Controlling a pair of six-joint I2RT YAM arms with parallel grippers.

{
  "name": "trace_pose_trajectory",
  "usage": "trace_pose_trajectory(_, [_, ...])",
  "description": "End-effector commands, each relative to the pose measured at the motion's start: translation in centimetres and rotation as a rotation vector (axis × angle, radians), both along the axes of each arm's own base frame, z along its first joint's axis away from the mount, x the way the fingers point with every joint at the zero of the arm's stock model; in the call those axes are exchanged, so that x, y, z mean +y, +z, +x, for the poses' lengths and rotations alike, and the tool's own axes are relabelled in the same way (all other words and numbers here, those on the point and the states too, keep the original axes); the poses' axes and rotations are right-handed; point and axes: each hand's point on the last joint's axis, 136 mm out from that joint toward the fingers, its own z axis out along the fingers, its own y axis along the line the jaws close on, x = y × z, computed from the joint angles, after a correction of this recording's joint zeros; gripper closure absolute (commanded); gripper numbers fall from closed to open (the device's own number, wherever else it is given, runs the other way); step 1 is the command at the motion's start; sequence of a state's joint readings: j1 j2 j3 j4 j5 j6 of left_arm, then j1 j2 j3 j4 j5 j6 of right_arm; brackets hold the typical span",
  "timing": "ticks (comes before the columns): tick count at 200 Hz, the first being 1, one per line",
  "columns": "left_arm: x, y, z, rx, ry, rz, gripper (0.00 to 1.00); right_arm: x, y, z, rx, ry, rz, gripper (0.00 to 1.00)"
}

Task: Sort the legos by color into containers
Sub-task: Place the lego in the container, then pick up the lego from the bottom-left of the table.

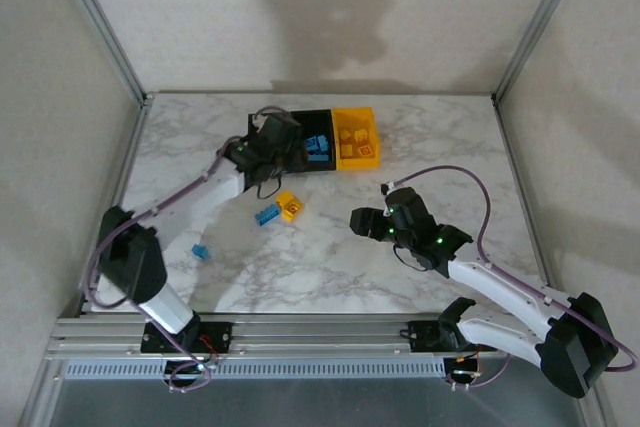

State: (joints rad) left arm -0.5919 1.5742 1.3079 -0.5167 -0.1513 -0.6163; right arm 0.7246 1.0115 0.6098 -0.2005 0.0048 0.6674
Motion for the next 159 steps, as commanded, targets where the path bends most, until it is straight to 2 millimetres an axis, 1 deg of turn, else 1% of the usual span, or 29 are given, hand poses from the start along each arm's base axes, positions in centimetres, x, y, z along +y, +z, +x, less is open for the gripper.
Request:
trace_pose_trajectory(1, [3.7,-1.4,-3.1,0.029,0.089,0.034,0.32,2.3,2.7,0.4,-0.075,0.083,0.057,0.31])
trace_pose_trajectory(17, [6.3,-2.2,-5.5,0.042,0.167,0.027,0.3,3.2,2.8,0.4,-0.079,0.105,0.06,0.31])
trace_pose_trajectory(19, [6.7,-2.6,-5.9,0.051,0.177,0.029,0.3,3.3,2.8,0.4,-0.079,0.108,0.062,0.31])
trace_pose_trajectory(33, [8.8,-3.9,-8.0,0.068,0.252,0.018,0.3,4.0,2.6,0.4,-0.076,0.126,0.067,0.31])
trace_pose_trajectory(55, [12.8,-6.3,-11.0,0.102,0.401,0.036,0.27,5.0,2.2,0.3,-0.067,0.145,0.075,0.32])
trace_pose_trajectory(74, [15.7,-8.0,-13.3,0.126,0.51,0.055,0.24,5.3,2.0,0.3,-0.062,0.151,0.073,0.32])
trace_pose_trajectory(88, [17.4,-9.2,-14.7,0.15,0.579,0.053,0.22,5.3,1.9,0.3,-0.063,0.15,0.069,0.32])
trace_pose_trajectory(106, [18.7,-10.2,-15.8,0.159,0.646,0.032,0.21,5.1,1.7,0.3,-0.063,0.144,0.065,0.32])
trace_pose_trajectory(138, [19.7,-12.0,-16.5,0.191,0.684,0.035,0.21,5.0,1.4,0.2,-0.057,0.142,0.065,0.32])
trace_pose_trajectory(159, [20.1,-13.3,-16.8,0.218,0.698,0.053,0.24,4.9,1.2,0.2,-0.052,0.138,0.058,0.32])
